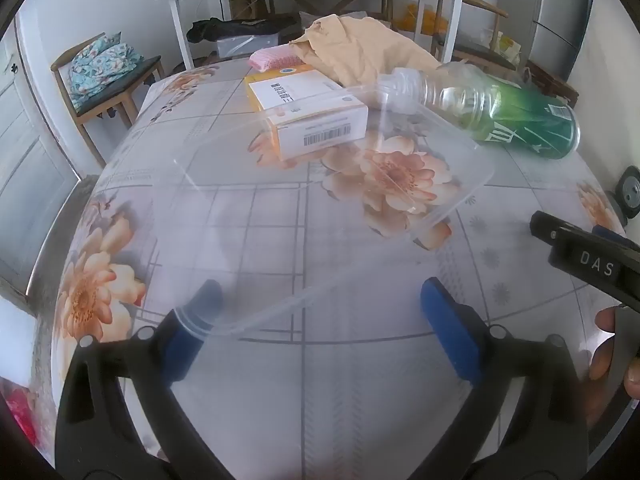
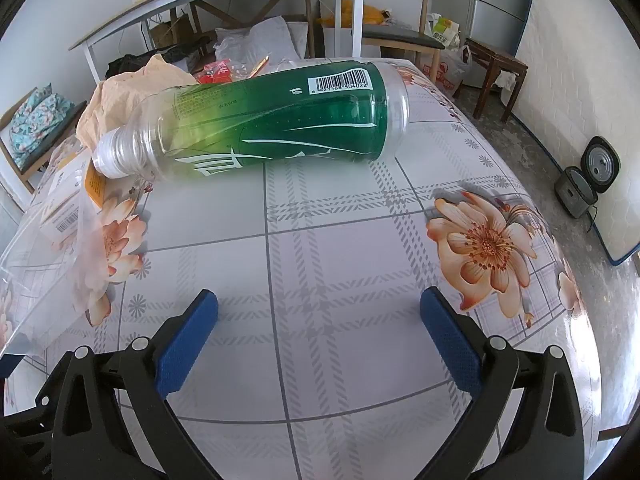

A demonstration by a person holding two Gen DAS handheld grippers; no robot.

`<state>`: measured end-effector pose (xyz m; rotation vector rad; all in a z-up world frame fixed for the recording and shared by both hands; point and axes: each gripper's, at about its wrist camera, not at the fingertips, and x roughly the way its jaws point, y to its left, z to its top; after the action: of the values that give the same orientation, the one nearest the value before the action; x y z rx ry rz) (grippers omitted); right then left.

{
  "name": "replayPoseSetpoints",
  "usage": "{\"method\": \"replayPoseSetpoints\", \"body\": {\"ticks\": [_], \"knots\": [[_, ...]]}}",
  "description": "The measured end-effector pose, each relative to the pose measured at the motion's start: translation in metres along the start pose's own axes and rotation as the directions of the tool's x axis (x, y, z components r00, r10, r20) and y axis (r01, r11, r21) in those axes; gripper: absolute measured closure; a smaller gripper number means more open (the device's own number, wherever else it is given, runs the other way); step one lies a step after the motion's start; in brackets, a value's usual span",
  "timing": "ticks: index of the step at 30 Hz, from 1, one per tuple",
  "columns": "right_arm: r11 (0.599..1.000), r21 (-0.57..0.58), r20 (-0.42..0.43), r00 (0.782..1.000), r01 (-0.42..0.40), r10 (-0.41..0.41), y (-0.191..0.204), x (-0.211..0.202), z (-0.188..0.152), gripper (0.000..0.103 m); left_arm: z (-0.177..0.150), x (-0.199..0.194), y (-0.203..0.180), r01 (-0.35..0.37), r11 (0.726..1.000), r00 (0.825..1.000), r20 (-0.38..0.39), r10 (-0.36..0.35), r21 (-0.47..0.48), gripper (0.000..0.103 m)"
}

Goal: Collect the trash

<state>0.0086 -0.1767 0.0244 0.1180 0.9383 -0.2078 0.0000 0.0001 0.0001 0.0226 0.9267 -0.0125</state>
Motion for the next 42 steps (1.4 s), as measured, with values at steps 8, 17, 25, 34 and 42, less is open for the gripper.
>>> {"method": "replayPoseSetpoints", "body": {"ticks": [8,17,25,34,42], "knots": [[1.0,0.003,0.0,1.0,-0.004,0.004,0.0,0.0,0.0,0.005,0.0,0.0,0.0,-0.001,1.0,1.0,0.0,0.001,0.001,0.007],[1.0,0.003,0.0,1.0,-0.004,0.004,0.0,0.0,0.0,0.005,0.003,0.002,0.0,0.011,1.0,1.0,-0.013,-0.011,0.013,0.007],[1.0,0.003,0.0,1.0,-0.004,0.004,0.0,0.0,0.0,0.005,0.018,0.013,0.007,-0.016,1.0,0.999,-0.04,0.015,-0.02,0.007],[1.0,0.003,0.0,1.0,-0.004,0.004,0.0,0.0,0.0,0.005,0.018,0.015,0.007,-0.022,0.999,1.0,-0.016,0.022,-0.026,0.007],[1.0,0.003,0.0,1.0,-0.004,0.004,0.0,0.0,0.0,0.005,0.02,0.017,0.007,-0.019,1.0,1.0,-0.017,0.019,-0.024,0.007]]}}
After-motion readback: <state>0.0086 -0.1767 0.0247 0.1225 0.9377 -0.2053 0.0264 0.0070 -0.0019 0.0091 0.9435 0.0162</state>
